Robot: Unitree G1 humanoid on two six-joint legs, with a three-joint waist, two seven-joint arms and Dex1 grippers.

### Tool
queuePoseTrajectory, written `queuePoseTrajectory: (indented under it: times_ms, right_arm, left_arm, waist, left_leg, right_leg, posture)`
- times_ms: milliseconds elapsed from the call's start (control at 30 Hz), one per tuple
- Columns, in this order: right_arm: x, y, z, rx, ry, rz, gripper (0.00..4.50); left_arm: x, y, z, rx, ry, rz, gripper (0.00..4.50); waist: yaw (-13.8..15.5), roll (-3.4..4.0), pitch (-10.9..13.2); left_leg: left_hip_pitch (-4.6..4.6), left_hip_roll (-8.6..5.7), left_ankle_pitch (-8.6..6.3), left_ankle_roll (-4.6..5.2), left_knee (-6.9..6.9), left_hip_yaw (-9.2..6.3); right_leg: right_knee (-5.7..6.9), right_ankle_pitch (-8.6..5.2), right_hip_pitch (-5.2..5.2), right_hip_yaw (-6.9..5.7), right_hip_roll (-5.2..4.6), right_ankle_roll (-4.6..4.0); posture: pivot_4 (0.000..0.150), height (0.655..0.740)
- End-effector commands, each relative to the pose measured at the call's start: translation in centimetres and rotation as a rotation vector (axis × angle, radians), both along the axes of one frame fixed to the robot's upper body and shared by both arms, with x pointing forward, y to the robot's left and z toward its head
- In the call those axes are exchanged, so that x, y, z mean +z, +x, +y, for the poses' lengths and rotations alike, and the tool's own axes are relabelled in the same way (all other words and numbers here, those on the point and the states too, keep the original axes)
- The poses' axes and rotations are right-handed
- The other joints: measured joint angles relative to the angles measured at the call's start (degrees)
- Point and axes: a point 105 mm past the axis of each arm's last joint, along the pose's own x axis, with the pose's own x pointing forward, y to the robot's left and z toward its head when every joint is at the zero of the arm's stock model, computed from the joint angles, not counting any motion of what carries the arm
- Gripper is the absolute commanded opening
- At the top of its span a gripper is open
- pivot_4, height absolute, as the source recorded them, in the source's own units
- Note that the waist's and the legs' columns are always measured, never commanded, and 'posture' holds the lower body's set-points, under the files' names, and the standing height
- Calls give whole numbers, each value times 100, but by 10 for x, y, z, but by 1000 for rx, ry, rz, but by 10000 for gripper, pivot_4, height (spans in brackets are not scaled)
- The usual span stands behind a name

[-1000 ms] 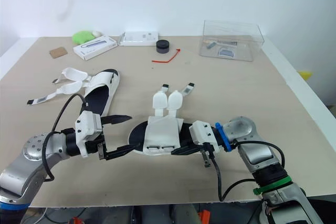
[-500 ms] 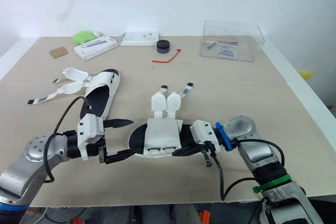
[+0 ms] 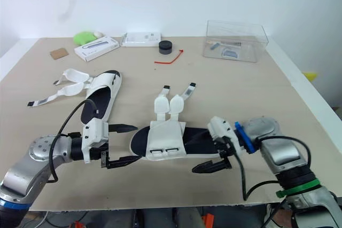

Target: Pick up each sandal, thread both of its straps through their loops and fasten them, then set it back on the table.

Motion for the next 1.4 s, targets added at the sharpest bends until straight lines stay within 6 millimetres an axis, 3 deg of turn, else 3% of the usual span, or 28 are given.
queuePoseTrajectory:
  times_ms: [33,167,267,300,400,700,1000,1233,1400]
  right_arm:
    - [33,12,2,-127,93,108,44475]
    - [49,43,12,-309,150,162,45000]
    - [51,77,20,-499,175,265,45000]
    - [52,84,23,-538,179,295,45000]
    - [48,94,26,-604,160,399,45000]
    - [38,107,30,-666,126,606,45000]
    - [31,114,30,-682,87,613,45000]
    - [35,117,15,-682,81,594,45000]
    - [36,119,24,-660,99,621,45000]
  left_arm:
    - [2,8,2,5,32,-69,45000]
    - [-3,12,-1,-29,62,-75,32600]
    - [-4,14,-5,-59,88,-100,18724]
    - [-5,14,-6,-68,93,-102,16087]
    - [-8,13,-9,-105,125,-109,1150]
    - [-13,14,-11,-130,165,-127,490]
    - [-21,9,-11,-137,175,-126,490]
    - [-23,5,-10,-128,177,-122,490]
    - [-21,4,-11,-125,173,-126,490]
  waist:
    - [-5,-3,2]
    - [-18,-3,2]
    - [-13,-5,2]
    - [-14,-4,3]
    - [-7,-4,2]
    - [-6,-4,2]
    - [-10,-3,2]
    - [-10,-3,2]
    - [-18,-3,2]
  left_leg:
    - [0,1,0,0,0,0]
    - [2,11,0,0,1,2]
    - [-1,19,1,0,1,0]
    - [-1,20,1,-1,1,2]
    - [-12,18,1,-1,1,5]
    - [-33,-2,-14,13,0,9]
    - [-31,2,-14,13,0,6]
    - [-31,1,-14,13,0,7]
    - [-28,4,-15,14,0,7]
  right_leg:
    - [0,3,0,1,-2,-5]
    - [0,11,-2,5,12,-11]
    - [0,13,-4,3,28,-15]
    - [0,14,-4,6,28,-18]
    - [0,18,-12,9,26,-20]
    - [-12,13,-21,6,-11,2]
    - [-10,13,-20,5,-9,1]
    - [-11,13,-20,4,-9,2]
    - [-10,14,-20,7,-10,1]
  posture:
    - [1500,7400]
    - [1500,7400]
    - [1500,7400]
    - [1500,7400]
    - [1500,7400]
    - [1500,7400]
    - [1500,7400]
    - [1500,7400]
    - [1500,7400]
